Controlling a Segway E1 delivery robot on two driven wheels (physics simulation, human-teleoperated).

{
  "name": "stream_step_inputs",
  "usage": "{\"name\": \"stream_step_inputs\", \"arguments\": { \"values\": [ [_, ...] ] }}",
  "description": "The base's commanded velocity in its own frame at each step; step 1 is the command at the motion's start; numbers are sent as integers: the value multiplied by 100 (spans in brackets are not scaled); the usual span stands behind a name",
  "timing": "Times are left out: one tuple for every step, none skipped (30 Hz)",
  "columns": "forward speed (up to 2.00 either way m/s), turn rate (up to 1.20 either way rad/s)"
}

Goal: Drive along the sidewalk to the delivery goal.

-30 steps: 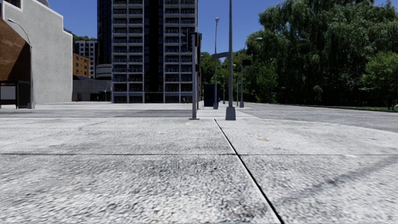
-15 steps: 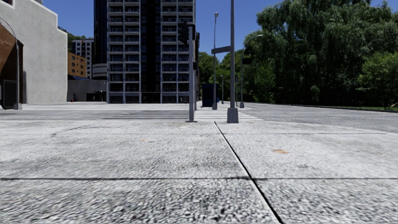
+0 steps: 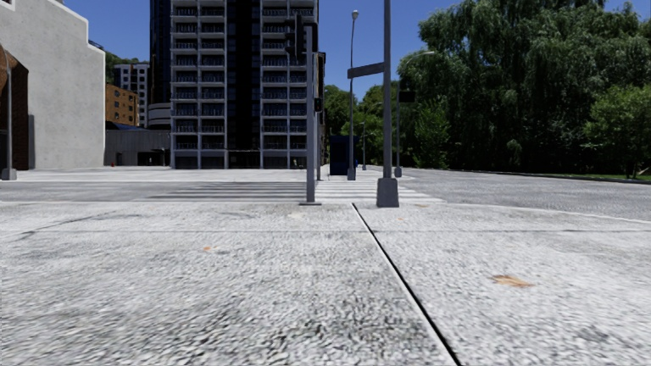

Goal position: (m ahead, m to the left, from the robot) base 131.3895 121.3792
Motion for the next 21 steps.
{"name": "stream_step_inputs", "arguments": {
  "values": [
    [173, -16],
    [173, -16],
    [172, -20],
    [172, -24],
    [172, -27],
    [172, -27],
    [172, -28],
    [172, -28],
    [172, -29],
    [172, -29],
    [172, -29],
    [171, -30],
    [171, -34],
    [171, -34],
    [169, -44],
    [165, -48],
    [163, -48],
    [163, -48],
    [163, -36],
    [163, 0],
    [163, 0]
  ]
}}
